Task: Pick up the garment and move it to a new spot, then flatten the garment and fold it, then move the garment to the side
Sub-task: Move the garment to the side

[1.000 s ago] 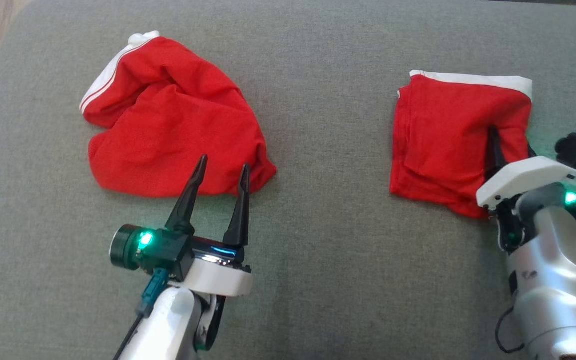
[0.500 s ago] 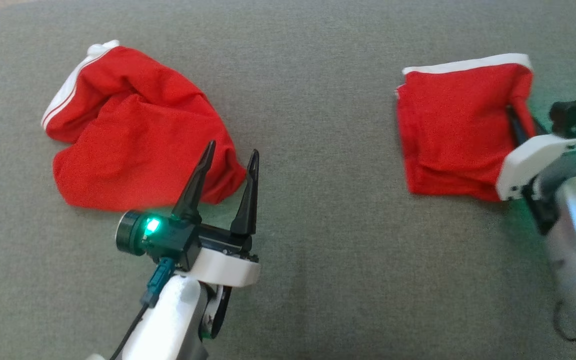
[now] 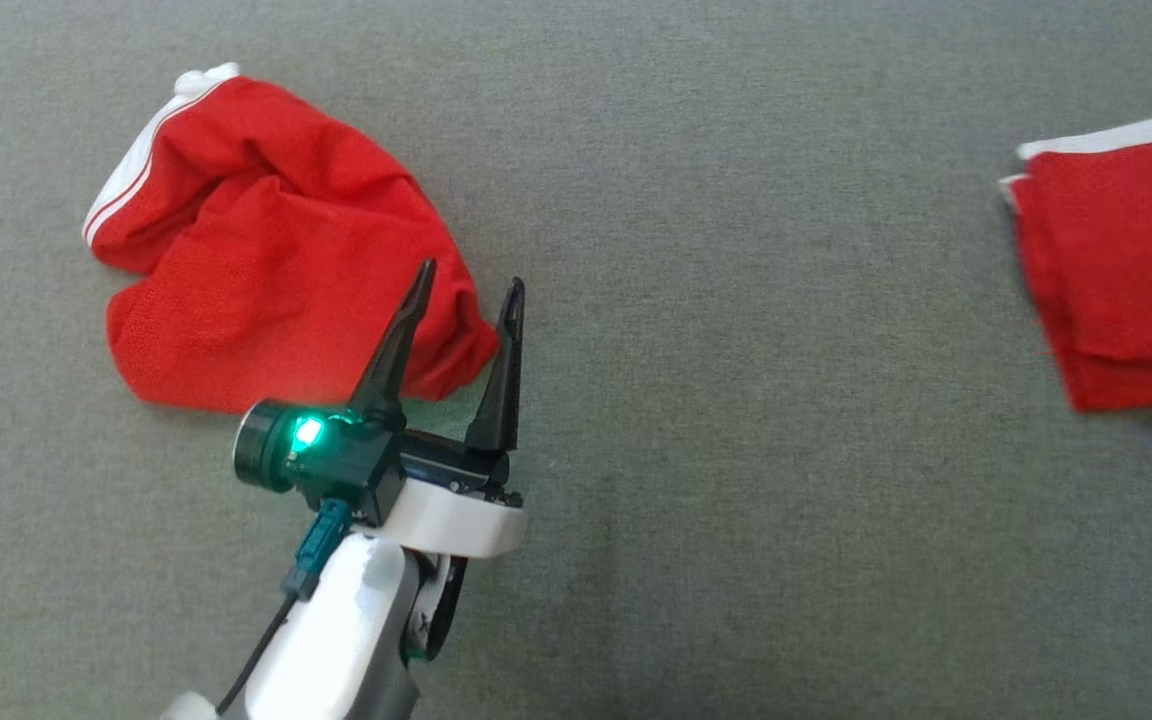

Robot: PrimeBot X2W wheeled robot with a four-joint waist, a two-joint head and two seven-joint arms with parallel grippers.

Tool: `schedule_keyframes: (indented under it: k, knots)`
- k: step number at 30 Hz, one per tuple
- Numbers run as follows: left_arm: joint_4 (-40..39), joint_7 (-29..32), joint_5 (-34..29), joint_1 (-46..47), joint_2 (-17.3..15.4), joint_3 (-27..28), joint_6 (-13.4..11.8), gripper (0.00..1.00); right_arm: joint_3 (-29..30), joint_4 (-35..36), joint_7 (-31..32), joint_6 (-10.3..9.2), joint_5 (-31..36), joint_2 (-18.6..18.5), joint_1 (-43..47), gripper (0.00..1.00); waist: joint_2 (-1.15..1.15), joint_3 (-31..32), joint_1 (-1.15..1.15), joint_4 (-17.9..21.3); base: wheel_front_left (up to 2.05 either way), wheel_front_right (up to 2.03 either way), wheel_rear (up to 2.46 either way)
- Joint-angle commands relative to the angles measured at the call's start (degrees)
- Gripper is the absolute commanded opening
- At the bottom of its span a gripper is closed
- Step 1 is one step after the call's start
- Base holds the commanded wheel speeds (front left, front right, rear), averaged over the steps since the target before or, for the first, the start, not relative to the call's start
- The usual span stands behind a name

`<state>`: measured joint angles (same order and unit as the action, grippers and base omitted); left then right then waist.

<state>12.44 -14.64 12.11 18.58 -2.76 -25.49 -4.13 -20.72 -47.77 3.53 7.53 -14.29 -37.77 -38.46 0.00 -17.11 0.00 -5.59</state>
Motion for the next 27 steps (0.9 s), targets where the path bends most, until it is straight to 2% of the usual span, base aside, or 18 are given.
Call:
schedule_keyframes:
  k: [1, 5, 9, 18, 19, 20, 27]
  knots:
    - [-2.2, -0.4, -0.3, 1.6, -0.1, 2.3, -0.2, 1.00, -1.4, 1.4, -0.5, -0.04, -1.4, -4.4, 0.8, 0.00, 0.00, -0.2, 0.00, -0.4, 0.00, 0.00, 0.00]
    - [-2.2, -0.4, -0.6, 1.4, -0.1, 2.7, 0.0, 1.00, -2.8, 0.1, -1.1, -0.04, -1.3, -8.4, 0.2, 0.00, 0.00, -0.4, 0.00, -1.0, 0.00, 0.00, 0.00]
    - [-2.3, -0.4, -0.8, 1.3, -0.1, 3.0, 0.1, 1.00, -2.4, -1.6, -1.1, -0.04, -1.5, -9.5, -0.6, 0.00, 0.00, -0.6, 0.00, -1.2, 0.00, 0.00, 0.00]
    - [-2.7, -0.4, -1.2, 1.4, -0.1, 3.3, 0.2, 1.00, 1.4, -7.0, -1.4, -0.04, -0.1, -9.1, -2.4, 0.00, 0.00, -1.1, 0.00, -1.3, 0.00, 0.00, 0.00]
    - [-2.6, -0.4, -1.3, 1.3, -0.1, 3.3, 0.2, 1.00, 2.4, -7.8, -1.6, -0.04, 0.5, -8.8, -2.7, 0.43, 0.00, -1.0, 0.00, -1.2, 0.00, 0.00, 0.00]
    - [-2.5, -0.4, -1.3, 1.2, -0.1, 3.3, 0.2, 1.00, 3.7, -8.8, -1.5, -0.04, 0.9, -8.4, -3.0, 1.00, 0.00, -0.8, 0.00, -1.1, 0.00, 0.00, 0.00]
    - [-2.0, -0.4, -1.5, 0.1, -0.1, 4.4, 0.3, 1.00, 11.7, -12.4, -2.4, -0.04, 5.7, -3.8, -5.6, 1.00, 0.00, 2.9, 0.00, 0.1, 0.00, 0.00, 0.00]
